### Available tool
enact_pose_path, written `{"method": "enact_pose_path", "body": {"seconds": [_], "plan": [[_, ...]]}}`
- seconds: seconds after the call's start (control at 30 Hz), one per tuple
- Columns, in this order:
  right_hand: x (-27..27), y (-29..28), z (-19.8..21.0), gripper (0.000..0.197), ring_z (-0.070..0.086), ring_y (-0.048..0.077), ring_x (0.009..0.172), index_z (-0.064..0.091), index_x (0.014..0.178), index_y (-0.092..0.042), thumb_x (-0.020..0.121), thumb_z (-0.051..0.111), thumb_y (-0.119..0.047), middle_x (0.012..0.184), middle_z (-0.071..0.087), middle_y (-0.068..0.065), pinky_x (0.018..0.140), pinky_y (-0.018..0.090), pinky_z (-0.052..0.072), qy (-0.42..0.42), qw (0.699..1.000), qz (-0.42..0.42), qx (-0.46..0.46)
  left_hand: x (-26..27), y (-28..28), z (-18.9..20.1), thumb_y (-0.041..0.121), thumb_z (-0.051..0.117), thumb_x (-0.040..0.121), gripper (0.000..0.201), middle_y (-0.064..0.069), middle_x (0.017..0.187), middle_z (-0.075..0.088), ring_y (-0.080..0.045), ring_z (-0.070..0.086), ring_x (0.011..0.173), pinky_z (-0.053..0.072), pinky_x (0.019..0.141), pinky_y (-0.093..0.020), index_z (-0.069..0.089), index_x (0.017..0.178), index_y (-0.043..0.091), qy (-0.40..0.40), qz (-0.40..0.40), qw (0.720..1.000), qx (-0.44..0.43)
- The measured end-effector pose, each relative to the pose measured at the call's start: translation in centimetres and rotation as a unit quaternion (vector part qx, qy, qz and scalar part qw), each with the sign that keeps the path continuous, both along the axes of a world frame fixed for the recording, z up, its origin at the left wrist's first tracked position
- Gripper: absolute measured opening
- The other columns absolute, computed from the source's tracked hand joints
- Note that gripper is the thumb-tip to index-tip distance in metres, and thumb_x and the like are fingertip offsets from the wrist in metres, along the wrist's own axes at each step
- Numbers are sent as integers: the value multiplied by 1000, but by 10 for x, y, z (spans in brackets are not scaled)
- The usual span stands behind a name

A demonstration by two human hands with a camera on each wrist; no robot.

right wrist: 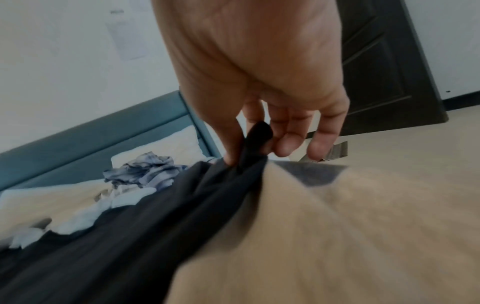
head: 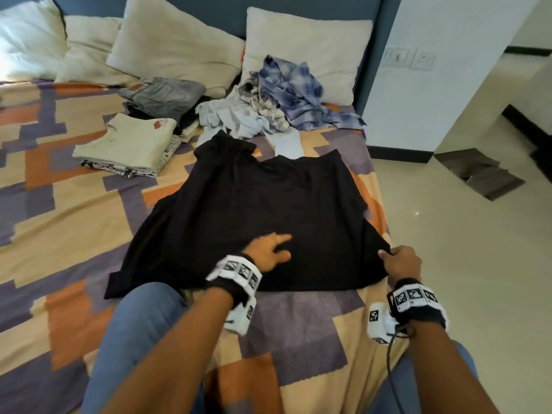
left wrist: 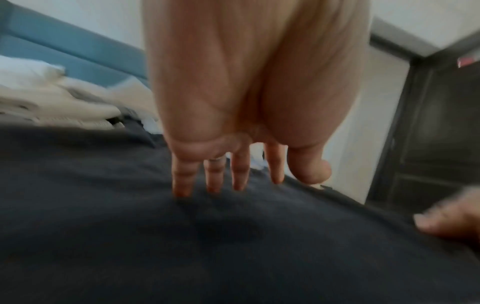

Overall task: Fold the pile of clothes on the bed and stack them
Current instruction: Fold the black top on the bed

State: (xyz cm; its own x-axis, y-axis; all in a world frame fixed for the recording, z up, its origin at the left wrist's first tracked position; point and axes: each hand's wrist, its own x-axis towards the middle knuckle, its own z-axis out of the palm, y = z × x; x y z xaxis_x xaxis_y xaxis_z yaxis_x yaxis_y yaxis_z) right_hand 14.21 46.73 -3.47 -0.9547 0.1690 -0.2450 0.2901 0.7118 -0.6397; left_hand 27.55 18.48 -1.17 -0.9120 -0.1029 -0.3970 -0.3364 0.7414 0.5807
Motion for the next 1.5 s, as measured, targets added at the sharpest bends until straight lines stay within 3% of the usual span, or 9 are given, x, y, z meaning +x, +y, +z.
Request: {"method": "enact_pose_path", "body": {"seconds": [0.2, 0.37, 0.67, 0.8, 0.9, 0.97, 1.07, 1.27, 1.5], "plan": [[18, 85, -60, 37, 68, 39, 90, 67, 75, -27, 59, 59, -59, 87, 70, 12, 82, 56, 56, 87, 971, -177, -138, 22, 55, -56, 56, 39, 97, 66, 7, 158, -27, -30, -24, 146, -7, 114, -60, -1, 149, 53, -28, 4, 990, -136], [57, 49, -23, 27, 59, 37, 102, 59, 113, -9, 86, 63, -9, 106, 61, 15, 93, 47, 47, 46, 977, -183, -96, 32, 49, -58, 58, 33, 98, 63, 10, 157, -29, -26, -24, 146, -10, 114, -58, -3, 148, 53, -37, -15, 989, -139], [42, -13, -11, 47, 33, 36, 137, 56, 132, -25, 88, 69, -34, 147, 41, 12, 111, 57, 27, 0, 971, 222, 92, 51, 47, -60, 60, 26, 98, 60, 9, 157, -28, -24, -23, 147, -11, 114, -57, -5, 149, 51, -29, -37, 987, -152], [52, -35, 9, 39, 27, 42, 135, 58, 130, -22, 93, 62, -36, 146, 37, 17, 111, 59, 24, -48, 985, 130, 105, 49, 38, -46, 54, 45, 96, 60, 8, 162, -11, -24, -7, 150, -4, 118, -55, 17, 148, 52, -31, -27, 993, -111], [65, -73, 24, 33, 34, 39, 129, 62, 123, -23, 93, 61, -38, 136, 45, 14, 104, 53, 32, 14, 979, 184, 89, 34, 20, -32, 32, 65, 91, 36, -3, 147, 47, -19, 42, 136, 30, 116, -41, 63, 127, 30, 33, 79, 993, 79], [71, -102, 21, 34, 34, 35, 130, 62, 124, -25, 93, 62, -38, 138, 46, 10, 104, 50, 34, 40, 958, 275, 64, 22, -4, -17, 15, 66, 91, 19, -8, 107, 71, -18, 65, 100, 55, 87, -29, 73, 109, 15, 109, 224, 940, 232], [66, -132, -3, 54, 12, 30, 148, 42, 145, -26, 95, 59, -39, 161, 18, 12, 113, 51, 24, 2, 914, 393, 97, 12, -67, 1, 5, 58, 94, 19, -4, 79, 66, -14, 57, 67, 42, 47, -15, 71, 107, 7, 179, 394, 864, 255], [48, -132, -32, 76, -24, 19, 148, -6, 152, -48, 97, 46, -55, 160, -29, 0, 117, 52, 9, -85, 855, 476, 187, 16, -266, -49, 23, 50, 75, 38, -27, 113, 64, -41, 64, 88, 55, 81, -57, 69, 106, 11, 101, 541, 833, 54], [48, -135, -32, 76, -33, 16, 144, -17, 147, -52, 98, 41, -57, 154, -40, -4, 117, 50, 5, -125, 841, 483, 211, 27, -276, -38, 28, 69, 88, 40, -18, 111, 65, -38, 62, 103, 50, 87, -40, 61, 115, 0, -11, 453, 890, -38]]}}
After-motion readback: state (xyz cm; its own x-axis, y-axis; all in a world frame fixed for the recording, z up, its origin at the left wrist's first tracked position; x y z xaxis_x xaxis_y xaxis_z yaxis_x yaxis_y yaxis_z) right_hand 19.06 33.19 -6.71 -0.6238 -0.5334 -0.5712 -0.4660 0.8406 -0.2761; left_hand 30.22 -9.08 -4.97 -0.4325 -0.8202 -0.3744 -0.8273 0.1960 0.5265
